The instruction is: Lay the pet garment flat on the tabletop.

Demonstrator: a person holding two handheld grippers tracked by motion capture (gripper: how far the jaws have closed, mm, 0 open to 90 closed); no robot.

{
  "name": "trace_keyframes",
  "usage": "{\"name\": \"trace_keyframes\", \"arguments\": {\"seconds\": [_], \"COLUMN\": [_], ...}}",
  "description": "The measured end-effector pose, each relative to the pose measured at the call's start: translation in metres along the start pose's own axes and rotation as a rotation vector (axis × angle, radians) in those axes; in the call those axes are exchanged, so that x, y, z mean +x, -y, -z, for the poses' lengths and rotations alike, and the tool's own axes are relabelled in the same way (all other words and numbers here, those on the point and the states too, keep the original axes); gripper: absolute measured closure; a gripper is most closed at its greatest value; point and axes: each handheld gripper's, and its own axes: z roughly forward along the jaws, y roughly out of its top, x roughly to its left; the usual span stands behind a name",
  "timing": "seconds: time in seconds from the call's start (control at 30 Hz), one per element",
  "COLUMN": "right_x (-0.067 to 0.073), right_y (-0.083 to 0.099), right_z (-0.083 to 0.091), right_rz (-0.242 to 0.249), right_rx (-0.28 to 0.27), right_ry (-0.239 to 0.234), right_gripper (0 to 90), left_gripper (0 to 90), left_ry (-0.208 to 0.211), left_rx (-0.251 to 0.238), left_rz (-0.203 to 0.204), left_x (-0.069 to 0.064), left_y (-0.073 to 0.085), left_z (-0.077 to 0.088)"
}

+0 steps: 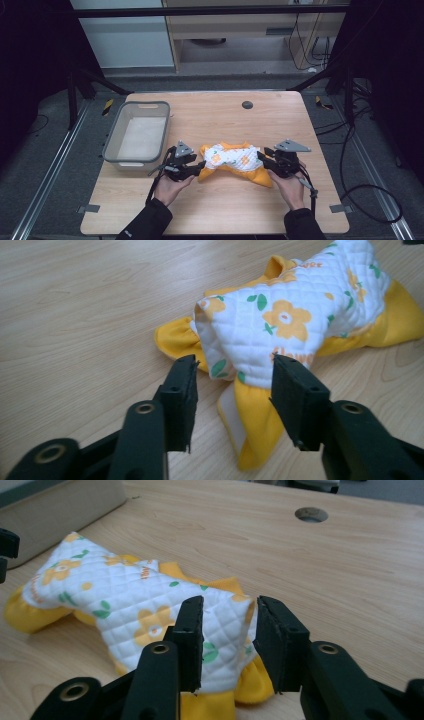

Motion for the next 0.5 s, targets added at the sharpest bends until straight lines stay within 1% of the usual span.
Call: {"name": "trace_keyframes", "arguments": {"seconds": [0.07,0.1,0.13,0.23,0.33,0.37,0.4,0.43,0.5], "right_x": [-0.001,-0.001,-0.002,-0.002,-0.001,-0.001,0.001,0.001,0.001], "right_y": [0.002,0.006,0.008,0.020,0.033,0.036,0.045,0.045,0.049], "right_z": [0.013,0.021,0.025,0.036,0.037,0.036,0.030,0.030,0.023], "right_rz": [0.009,0.007,0.005,0.003,0.001,0.006,0.010,0.010,0.024], "right_rx": [-0.014,-0.024,-0.025,-0.008,0.027,0.038,0.083,0.083,0.121], "right_ry": [0.000,-0.002,-0.005,-0.016,-0.030,-0.036,-0.045,-0.045,-0.052], "right_gripper": [60.1,59.5,58.7,56.1,53.9,53.3,51.7,51.7,50.1], "left_gripper": [46.2,43.9,42.1,38.6,37.0,36.5,36.1,36.1,36.3], "left_ry": [0.000,0.002,0.004,0.002,-0.005,-0.013,-0.014,-0.015,-0.021], "left_rx": [-0.011,-0.013,-0.009,0.010,0.034,0.044,0.049,0.053,0.065], "left_rz": [-0.004,-0.008,-0.017,-0.040,-0.046,-0.051,-0.050,-0.050,-0.060], "left_x": [0.000,-0.001,-0.002,-0.006,-0.009,-0.010,-0.010,-0.010,-0.010], "left_y": [0.005,0.007,0.012,0.023,0.032,0.035,0.037,0.039,0.041], "left_z": [0.008,0.009,0.012,0.012,0.007,0.003,0.001,-0.001,-0.006]}}
